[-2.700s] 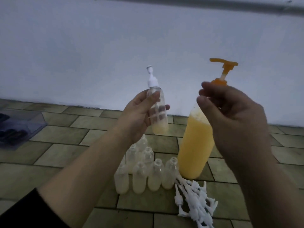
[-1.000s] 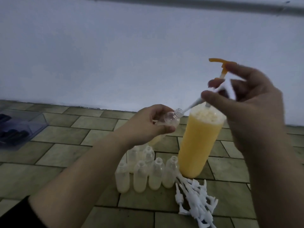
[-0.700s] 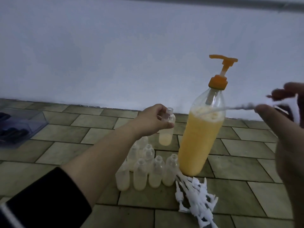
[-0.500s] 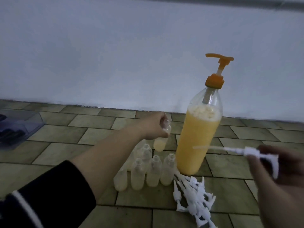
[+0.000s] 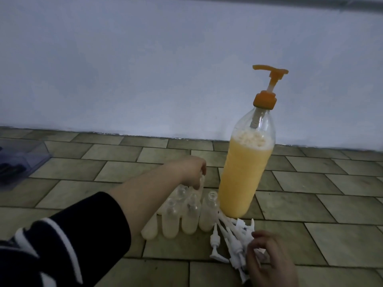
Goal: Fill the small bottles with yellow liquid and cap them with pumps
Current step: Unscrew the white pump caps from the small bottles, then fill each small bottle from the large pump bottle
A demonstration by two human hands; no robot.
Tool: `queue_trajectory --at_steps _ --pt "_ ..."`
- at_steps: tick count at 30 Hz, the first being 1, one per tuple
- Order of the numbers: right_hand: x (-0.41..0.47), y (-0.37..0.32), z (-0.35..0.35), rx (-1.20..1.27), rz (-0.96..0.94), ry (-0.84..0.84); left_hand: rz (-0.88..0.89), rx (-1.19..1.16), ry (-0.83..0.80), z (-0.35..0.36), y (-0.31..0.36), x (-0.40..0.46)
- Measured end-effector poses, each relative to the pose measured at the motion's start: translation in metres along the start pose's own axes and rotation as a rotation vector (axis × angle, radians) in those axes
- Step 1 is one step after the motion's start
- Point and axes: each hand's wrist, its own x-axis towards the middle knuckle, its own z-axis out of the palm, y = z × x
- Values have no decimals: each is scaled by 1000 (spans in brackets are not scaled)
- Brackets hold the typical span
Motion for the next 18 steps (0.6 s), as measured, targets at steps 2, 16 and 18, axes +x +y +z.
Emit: queue_trajectory --at_steps 2,16,18 --pt "-2 5 2 15 -12 -26 -2 -6 -1 0 0 0" --pt "9 -2 -7 34 -4 139 216 149 177 -5 32 -48" --pt "12 -6 -8 32 -9 154 255 314 180 9 34 -45"
